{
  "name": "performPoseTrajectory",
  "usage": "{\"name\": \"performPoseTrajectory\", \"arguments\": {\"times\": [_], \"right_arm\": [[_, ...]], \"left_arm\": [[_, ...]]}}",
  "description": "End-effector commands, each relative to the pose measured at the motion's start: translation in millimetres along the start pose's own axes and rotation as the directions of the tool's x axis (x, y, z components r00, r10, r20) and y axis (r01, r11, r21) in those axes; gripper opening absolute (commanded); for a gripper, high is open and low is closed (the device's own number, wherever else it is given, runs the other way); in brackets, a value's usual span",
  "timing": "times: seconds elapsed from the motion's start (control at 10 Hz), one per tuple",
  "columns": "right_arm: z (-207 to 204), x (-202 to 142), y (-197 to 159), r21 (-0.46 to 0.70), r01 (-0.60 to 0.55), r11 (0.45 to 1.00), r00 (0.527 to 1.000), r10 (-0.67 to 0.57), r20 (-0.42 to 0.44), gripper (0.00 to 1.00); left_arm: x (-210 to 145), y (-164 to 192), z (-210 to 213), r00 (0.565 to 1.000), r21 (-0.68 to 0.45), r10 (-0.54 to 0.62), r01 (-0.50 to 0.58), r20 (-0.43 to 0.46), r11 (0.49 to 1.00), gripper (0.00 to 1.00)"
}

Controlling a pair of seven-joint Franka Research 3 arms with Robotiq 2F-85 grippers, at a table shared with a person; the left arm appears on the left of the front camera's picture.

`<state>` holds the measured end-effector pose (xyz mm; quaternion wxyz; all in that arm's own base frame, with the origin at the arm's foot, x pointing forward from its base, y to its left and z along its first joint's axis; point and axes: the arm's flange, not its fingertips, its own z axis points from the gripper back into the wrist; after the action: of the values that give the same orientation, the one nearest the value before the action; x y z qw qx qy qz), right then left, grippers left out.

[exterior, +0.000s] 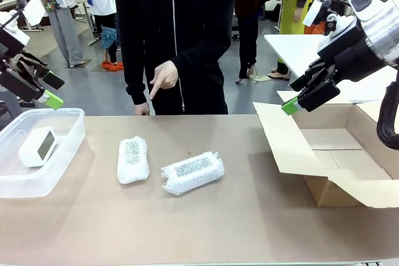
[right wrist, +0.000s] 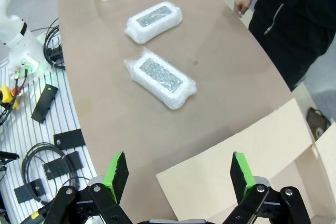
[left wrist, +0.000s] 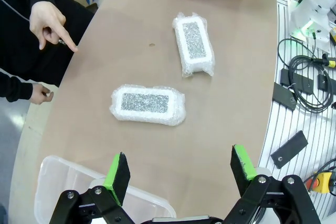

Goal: Separate and place wrapped and unwrapped clocks.
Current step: Pick up the Digital clock indicated by the person.

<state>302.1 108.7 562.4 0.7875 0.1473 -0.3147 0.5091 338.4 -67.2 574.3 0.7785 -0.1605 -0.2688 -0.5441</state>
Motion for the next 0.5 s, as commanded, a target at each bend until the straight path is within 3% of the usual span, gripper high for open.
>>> {"name": "performPoseTrajectory", "arguments": {"times": [0.0,0.4], "right_arm": [[-1.4,-0.1,-0.4,0.03,-0.001,1.0,1.0,0.0,0.022,1.0],[0.0,0.0,0.0,0.0,0.0,1.0,1.0,0.0,0.0,1.0]], "left_arm": [[1.4,-1.3,0.8,1.0,0.0,0.001,-0.001,0.0,1.0,1.0],[1.4,-1.3,0.8,1.0,0.0,0.001,-0.001,0.0,1.0,1.0]]}}
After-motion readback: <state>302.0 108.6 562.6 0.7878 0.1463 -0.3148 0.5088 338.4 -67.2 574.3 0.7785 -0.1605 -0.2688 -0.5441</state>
